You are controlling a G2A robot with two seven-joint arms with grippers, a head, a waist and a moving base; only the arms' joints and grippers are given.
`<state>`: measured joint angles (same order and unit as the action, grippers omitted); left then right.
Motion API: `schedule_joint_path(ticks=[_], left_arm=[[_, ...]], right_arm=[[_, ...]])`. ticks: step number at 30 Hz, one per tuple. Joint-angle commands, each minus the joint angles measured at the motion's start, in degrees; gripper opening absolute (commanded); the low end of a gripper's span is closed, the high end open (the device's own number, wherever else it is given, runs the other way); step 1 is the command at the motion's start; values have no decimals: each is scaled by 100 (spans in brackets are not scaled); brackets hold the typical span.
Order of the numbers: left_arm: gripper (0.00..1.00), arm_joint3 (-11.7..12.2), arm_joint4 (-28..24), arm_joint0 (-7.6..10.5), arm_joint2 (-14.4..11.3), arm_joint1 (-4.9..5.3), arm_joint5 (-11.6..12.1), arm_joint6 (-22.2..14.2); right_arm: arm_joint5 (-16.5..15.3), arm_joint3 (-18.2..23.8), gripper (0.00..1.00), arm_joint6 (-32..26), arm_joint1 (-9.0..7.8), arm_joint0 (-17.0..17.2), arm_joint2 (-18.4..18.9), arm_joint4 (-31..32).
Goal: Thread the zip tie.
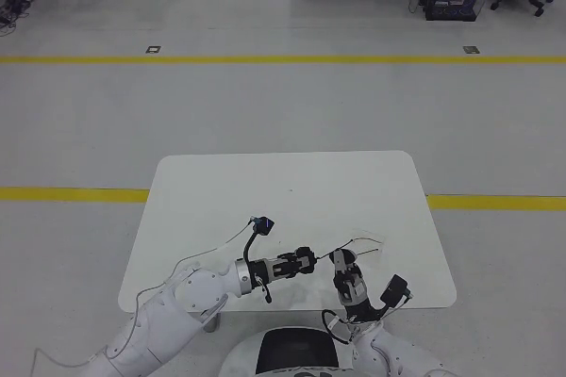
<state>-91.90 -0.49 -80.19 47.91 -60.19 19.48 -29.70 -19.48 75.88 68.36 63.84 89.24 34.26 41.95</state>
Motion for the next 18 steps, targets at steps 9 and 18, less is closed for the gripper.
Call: schedule_joint_path(ticks=[9, 18], left_arm=[[0, 0, 0, 0, 0, 0, 0, 0], [0, 0, 0, 0, 0, 0, 0, 0]], right_arm=[[0, 9, 0, 56, 9, -7, -16, 6], [0, -28, 0, 18, 25, -19, -21, 0]])
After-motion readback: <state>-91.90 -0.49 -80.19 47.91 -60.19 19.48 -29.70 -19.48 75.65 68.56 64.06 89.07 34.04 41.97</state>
